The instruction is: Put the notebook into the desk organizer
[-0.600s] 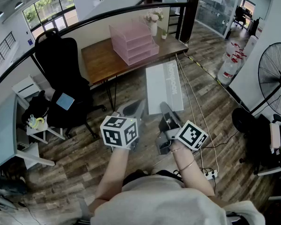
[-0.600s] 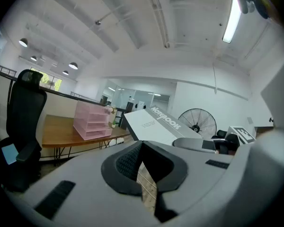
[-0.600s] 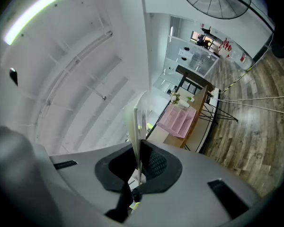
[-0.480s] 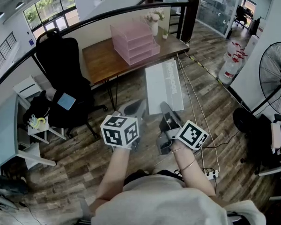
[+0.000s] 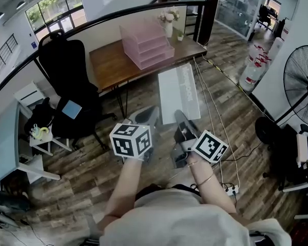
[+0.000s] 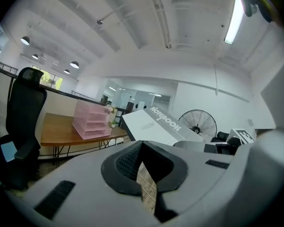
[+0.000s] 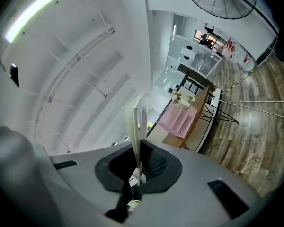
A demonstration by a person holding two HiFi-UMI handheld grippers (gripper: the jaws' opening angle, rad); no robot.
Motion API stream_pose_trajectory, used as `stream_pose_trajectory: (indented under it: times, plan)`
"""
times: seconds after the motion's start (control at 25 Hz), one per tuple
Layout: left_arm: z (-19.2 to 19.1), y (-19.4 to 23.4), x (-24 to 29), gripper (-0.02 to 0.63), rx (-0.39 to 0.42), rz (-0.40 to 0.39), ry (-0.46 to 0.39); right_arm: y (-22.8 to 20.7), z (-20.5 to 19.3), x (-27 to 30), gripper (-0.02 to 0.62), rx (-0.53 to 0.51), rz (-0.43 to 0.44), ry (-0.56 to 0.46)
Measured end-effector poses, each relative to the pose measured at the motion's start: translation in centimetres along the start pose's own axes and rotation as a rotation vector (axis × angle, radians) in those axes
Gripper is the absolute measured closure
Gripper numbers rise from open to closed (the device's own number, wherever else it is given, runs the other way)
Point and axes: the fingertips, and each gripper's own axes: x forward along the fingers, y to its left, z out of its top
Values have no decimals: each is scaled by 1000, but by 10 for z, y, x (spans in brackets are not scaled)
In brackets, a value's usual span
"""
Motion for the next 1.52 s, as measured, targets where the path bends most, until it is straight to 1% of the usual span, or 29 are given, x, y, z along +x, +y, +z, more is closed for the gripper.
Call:
stream_pose_trajectory:
  times: [0.16,0.24,0.48,0.68,0.76,0.88,0.96,1.08,1.2,1.44,1.52]
  plan:
    - [-1,-13,6,597,37,-34,4,-2,10,-1,577,-22,13,9]
    - [-4,-19,8,595,39,-48,1,-6,13,-1,577,-28,16,20]
    - [-10,-30,16,595,37,-74,-15,-12,14,-2,578,-20,63,56]
    - [-22,-37,24,595,17,-49,-16,-24,16,-13,580,24,93,61]
    - [-26,-39,30,595,7,-47,-11,-32,19,-16,580,50,86,60]
    - [-31,-39,39,595,-1,-42,-2,-43,26,-17,580,56,71,52]
    - [-33,-35,46,595,-7,-33,1,-49,30,-15,580,69,68,48]
    - [-34,-24,60,595,22,-13,12,-58,32,-8,580,65,68,54]
    - [-28,-13,79,595,21,-19,4,-70,40,6,581,69,65,47]
    - [-5,22,129,595,7,-31,-13,-91,69,62,581,39,91,35]
    - [7,36,149,595,3,-39,-13,-100,77,85,581,47,82,36]
